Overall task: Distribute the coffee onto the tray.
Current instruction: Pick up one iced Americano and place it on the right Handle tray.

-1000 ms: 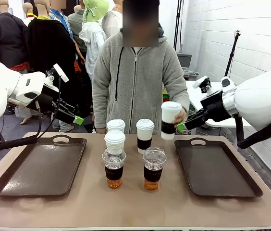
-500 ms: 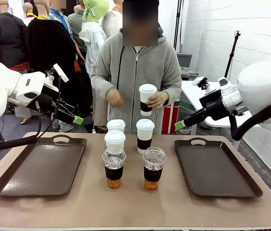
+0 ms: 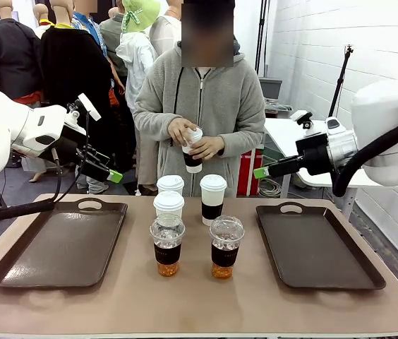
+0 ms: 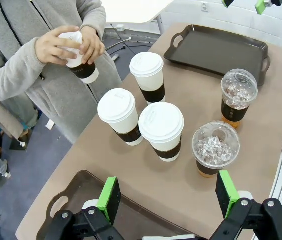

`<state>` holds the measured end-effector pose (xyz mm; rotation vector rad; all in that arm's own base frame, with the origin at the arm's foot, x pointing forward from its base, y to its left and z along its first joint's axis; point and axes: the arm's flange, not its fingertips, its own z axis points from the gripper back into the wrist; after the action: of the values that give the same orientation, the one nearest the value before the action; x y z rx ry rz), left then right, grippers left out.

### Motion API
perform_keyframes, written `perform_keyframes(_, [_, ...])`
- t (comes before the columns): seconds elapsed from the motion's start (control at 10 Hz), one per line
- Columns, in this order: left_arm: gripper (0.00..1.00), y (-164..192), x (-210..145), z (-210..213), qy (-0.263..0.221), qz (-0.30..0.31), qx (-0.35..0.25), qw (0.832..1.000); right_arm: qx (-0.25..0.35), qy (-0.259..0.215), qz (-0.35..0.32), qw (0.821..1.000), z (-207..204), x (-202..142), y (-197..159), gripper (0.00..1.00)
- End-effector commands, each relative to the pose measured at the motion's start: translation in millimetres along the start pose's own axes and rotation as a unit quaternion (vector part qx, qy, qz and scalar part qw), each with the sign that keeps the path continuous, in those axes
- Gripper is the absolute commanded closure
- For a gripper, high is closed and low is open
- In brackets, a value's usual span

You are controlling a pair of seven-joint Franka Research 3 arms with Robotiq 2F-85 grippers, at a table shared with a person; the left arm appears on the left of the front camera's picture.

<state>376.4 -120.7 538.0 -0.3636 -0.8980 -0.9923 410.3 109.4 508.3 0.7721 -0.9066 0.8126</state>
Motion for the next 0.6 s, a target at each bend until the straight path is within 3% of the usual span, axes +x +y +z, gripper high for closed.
perform_keyframes(0.0, [0.0,1,-1,-1,-0.001,0.003,-0.003,1.0,0.02,-0.046,0.037,0.998,-18,-24,-9,0.0])
perform_keyframes(0.1, [0.0,1,-1,-1,-0.001,0.003,-0.003,1.0,0.033,-0.065,0.064,0.995,-19,-30,-10,0.0])
perform_keyframes(0.5, [0.0,1,-1,-1,-0.001,0.003,-0.003,1.0,0.098,-0.064,0.145,0.982,-24,-60,-23,0.0])
